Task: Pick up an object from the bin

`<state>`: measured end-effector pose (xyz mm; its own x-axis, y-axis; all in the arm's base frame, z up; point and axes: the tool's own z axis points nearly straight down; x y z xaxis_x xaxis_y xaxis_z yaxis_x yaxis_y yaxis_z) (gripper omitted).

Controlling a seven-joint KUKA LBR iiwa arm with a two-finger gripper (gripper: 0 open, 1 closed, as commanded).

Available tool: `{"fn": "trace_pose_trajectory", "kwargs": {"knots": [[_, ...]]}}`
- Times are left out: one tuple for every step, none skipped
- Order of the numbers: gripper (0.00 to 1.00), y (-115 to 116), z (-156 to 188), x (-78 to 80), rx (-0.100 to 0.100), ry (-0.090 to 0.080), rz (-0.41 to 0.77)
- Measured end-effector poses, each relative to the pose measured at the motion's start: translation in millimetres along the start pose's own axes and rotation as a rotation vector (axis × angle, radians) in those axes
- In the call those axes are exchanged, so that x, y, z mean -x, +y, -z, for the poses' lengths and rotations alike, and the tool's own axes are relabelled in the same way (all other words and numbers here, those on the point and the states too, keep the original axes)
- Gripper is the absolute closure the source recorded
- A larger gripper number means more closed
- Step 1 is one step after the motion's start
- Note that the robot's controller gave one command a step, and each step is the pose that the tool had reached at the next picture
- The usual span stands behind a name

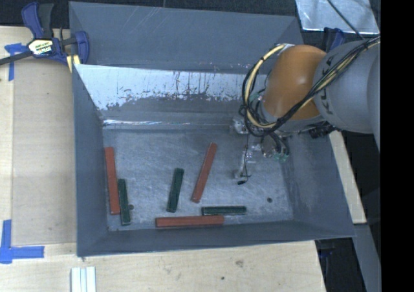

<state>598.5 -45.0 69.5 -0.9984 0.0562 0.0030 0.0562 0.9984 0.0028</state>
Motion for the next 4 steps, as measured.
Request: {"fn": "trace_pose_trajectory", "kwargs": {"knots": [[0.0, 68.8, 3.1, -19.7, -0.001, -0.003, 0.222], [0.0, 35.8, 0.9, 5.3, -0.006, -0.008, 0.688], [1.0, 37.3, 0.9, 5.2, -0.004, -0.008, 0.687], [1.0, 24.6, 200.6, 11.2, -0.009, -0.015, 0.842]]}}
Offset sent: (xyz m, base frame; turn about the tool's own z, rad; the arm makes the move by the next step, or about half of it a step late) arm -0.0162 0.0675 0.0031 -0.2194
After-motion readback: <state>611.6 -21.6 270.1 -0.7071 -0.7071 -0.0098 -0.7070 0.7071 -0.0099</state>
